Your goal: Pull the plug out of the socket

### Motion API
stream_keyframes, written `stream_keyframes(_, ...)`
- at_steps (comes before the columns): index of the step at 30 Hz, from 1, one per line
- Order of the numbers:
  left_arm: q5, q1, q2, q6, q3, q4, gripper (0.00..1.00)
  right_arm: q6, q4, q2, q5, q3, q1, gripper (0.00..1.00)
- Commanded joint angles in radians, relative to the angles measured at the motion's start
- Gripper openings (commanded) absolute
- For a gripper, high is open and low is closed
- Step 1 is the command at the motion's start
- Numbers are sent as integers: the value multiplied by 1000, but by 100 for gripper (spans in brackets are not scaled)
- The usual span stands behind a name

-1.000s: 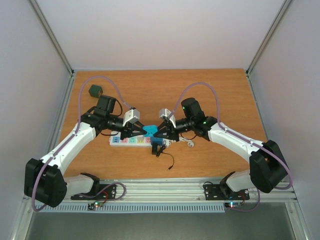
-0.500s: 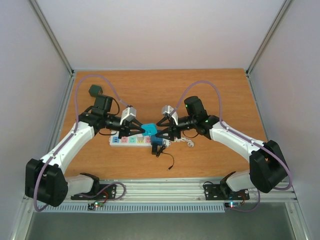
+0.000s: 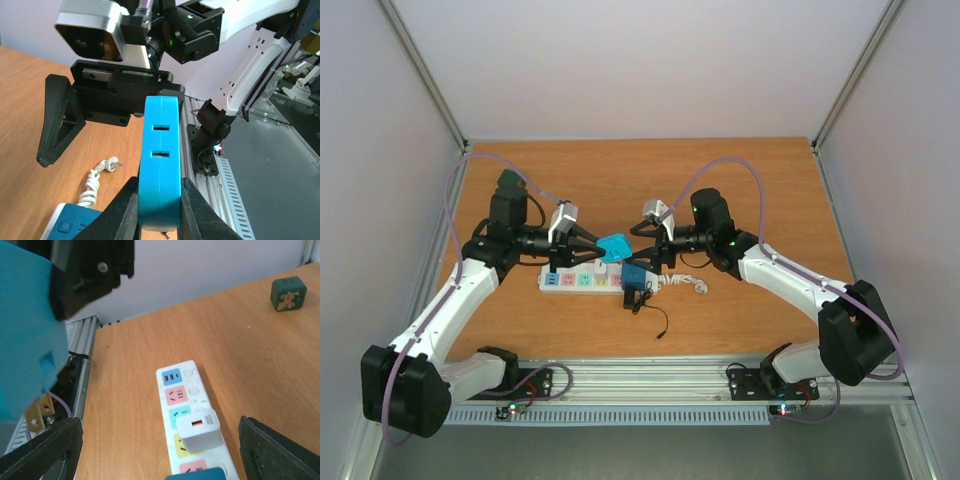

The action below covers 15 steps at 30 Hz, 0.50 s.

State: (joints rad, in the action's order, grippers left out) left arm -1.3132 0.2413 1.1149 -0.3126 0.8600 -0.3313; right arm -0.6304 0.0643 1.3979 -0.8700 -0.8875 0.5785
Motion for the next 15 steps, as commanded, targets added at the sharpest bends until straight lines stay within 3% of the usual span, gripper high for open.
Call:
stream_keyframes(1, -34, -2, -10, 185, -36, 194, 1, 70, 92, 17, -8, -17, 27, 86)
stream_keyframes(15, 6, -5, -16, 337, -85, 362, 1, 103, 92, 4, -30, -25, 52, 86)
